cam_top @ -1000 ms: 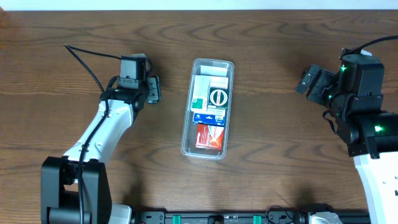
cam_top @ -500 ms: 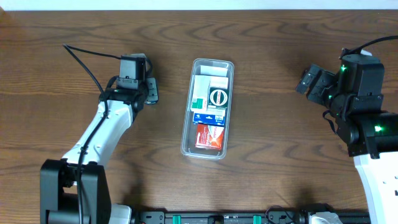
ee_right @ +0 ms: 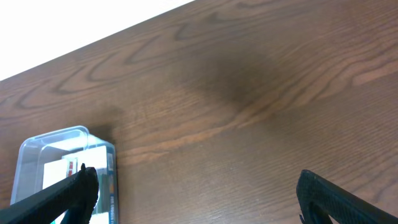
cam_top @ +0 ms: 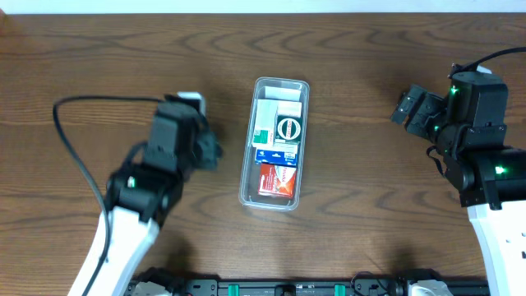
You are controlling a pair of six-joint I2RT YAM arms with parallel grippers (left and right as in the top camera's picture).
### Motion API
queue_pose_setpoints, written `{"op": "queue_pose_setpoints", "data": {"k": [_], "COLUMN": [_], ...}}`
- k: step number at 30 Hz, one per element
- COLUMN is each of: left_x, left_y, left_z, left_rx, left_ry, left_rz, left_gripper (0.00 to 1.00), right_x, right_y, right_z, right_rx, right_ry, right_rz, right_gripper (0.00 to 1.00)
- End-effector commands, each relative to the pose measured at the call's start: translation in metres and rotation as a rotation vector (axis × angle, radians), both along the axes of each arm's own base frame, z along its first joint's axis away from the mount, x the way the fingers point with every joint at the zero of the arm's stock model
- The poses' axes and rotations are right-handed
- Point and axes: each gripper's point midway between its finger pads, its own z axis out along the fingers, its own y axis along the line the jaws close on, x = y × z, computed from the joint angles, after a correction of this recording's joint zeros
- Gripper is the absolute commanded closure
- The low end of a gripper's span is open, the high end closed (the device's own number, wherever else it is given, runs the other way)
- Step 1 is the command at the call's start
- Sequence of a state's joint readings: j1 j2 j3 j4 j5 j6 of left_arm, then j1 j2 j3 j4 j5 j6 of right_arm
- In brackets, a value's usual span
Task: Pack container
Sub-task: 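Carry the bottle right and place it into the container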
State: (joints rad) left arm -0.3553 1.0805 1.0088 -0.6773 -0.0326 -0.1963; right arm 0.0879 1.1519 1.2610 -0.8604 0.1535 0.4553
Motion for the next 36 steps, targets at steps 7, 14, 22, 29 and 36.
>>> {"op": "queue_pose_setpoints", "data": {"k": [7, 14, 22, 29, 36], "left_x": [-0.056, -0.059, -0.052, -0.061, -0.062], "left_y": [-0.07, -0.097, -0.126, -0.14, -0.143], "left_z": [0.049, 0.023, -0.058, -0.09, -0.09], "left_rx": [-0.185, -0.114, -0.019, -0.019, -0.033], "left_ry": [-0.096, -0.04, 0.182, 0.272, 0.275], "left_rz": [-0.152, -0.164, -0.068, 0.003, 0.009], "left_gripper": [0.88, 0.88, 0.88, 0.88, 0.87], "right_x": [0.0, 0.0, 0.0, 0.0, 0.0], "right_y": [-0.004, -0.004, -0.004, -0.004, -0.004], "right_z": [0.0, 0.0, 0.0, 0.0, 0.0], "right_rx": [0.0, 0.0, 0.0, 0.0, 0.0], "right_ry": [-0.001, -0.001, -0.001, -0.001, -0.001], "right_rz": [-0.017, -0.017, -0.017, -0.017, -0.017], "right_gripper": [0.01, 0.01, 0.01, 0.01, 0.01]}}
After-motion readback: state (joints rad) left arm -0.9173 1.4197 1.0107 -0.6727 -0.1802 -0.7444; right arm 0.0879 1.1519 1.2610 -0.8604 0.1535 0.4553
